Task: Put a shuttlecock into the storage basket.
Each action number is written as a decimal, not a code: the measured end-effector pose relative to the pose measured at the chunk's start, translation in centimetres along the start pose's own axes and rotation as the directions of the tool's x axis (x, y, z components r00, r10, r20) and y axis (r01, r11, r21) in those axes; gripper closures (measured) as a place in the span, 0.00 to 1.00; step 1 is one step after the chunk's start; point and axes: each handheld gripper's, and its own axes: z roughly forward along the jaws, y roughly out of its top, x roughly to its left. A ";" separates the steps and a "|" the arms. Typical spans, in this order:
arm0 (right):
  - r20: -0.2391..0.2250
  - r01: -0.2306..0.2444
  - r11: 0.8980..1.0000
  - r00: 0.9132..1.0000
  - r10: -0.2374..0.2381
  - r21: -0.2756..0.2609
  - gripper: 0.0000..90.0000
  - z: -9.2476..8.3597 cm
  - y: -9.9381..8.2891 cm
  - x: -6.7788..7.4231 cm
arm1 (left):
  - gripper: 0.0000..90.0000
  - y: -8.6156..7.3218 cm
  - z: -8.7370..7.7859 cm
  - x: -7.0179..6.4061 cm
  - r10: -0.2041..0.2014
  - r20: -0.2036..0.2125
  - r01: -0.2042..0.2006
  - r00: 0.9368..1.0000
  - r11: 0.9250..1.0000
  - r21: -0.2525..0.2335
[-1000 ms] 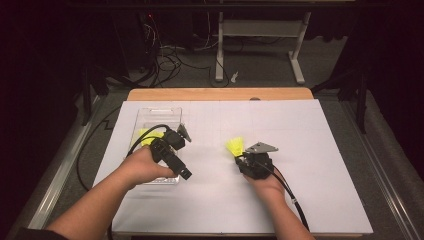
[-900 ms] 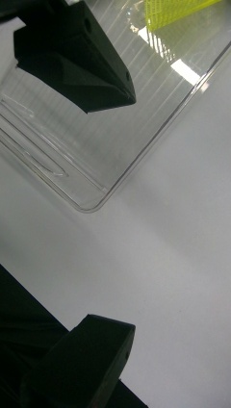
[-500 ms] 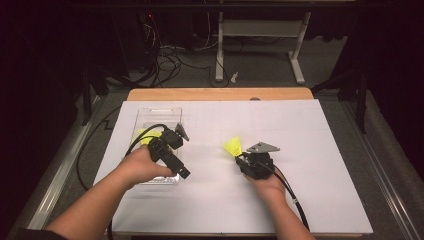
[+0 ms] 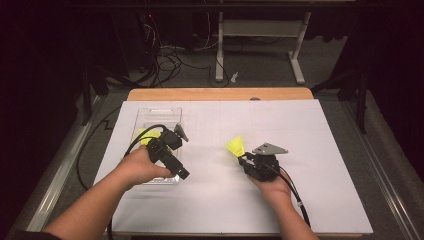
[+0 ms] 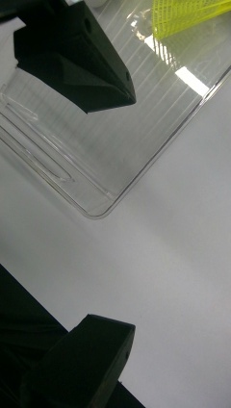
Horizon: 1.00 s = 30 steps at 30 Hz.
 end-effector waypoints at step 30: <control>-0.035 0.027 1.000 0.999 -0.028 -0.012 0.73 -7.3 -3.9 -1.4 | 0.02 0.0 0.1 -0.3 0.008 -0.001 -0.008 1.000 1.000 -0.001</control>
